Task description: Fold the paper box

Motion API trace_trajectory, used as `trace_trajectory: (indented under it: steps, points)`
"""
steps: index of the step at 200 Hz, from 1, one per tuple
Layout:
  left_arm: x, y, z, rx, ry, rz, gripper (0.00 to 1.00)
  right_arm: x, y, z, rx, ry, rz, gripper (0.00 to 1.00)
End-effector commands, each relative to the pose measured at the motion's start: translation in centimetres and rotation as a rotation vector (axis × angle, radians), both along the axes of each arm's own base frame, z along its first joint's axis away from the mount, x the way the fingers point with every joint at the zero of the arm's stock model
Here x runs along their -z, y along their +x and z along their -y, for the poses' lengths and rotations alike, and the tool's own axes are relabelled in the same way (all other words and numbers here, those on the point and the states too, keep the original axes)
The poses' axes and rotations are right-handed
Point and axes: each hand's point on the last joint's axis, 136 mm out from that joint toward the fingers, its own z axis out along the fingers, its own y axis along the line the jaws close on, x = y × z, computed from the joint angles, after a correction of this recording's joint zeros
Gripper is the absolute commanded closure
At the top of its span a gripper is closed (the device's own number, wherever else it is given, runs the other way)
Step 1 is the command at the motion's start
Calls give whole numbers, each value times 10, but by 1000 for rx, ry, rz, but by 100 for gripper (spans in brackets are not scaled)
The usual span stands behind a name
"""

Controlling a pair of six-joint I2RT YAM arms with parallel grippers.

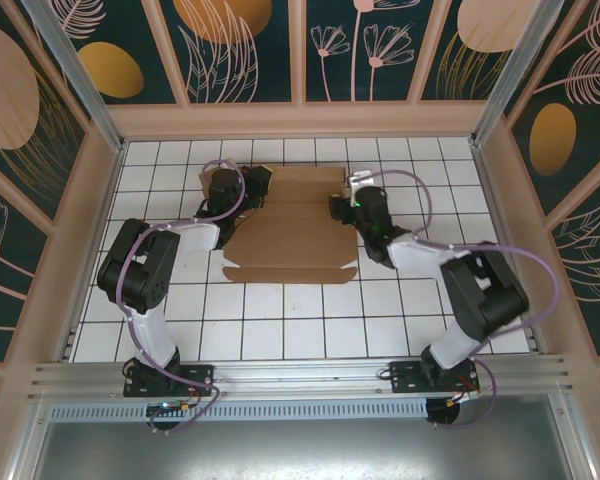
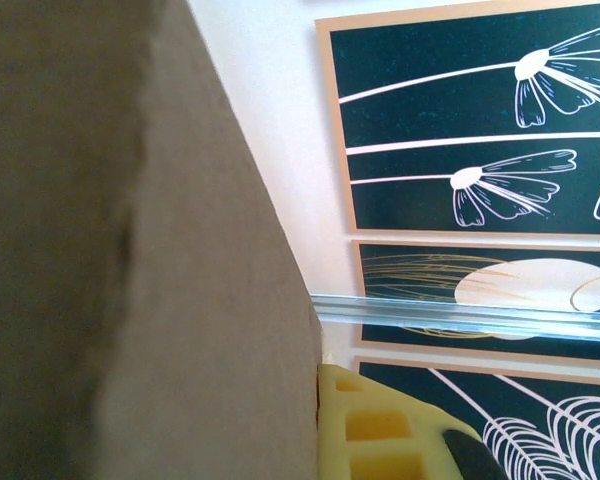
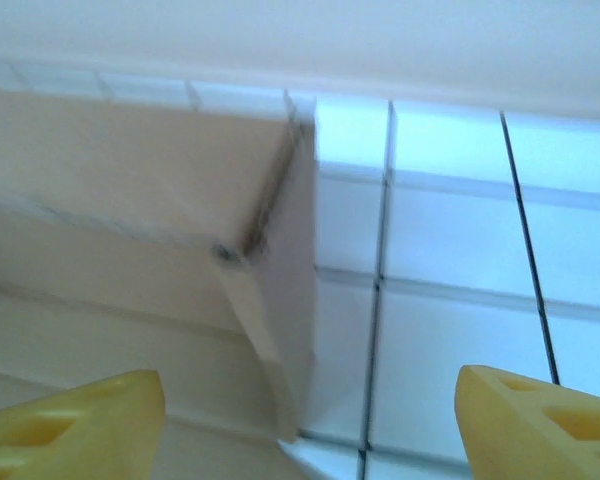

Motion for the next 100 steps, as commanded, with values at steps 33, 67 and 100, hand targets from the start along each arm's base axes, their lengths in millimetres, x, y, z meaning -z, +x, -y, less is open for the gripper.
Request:
trace_trajectory:
  steps: [33, 67, 100]
  points:
    - [42, -18, 5, 40, 43, -145, 100, -51, -11, 8, -40, 85, 215, 29]
    - [40, -19, 7, 51, 40, -139, 100, -13, -4, 0, -44, 3, 87, 34]
    - [41, -21, 7, 54, 42, -140, 100, 15, 6, -1, 5, -76, 24, 34]
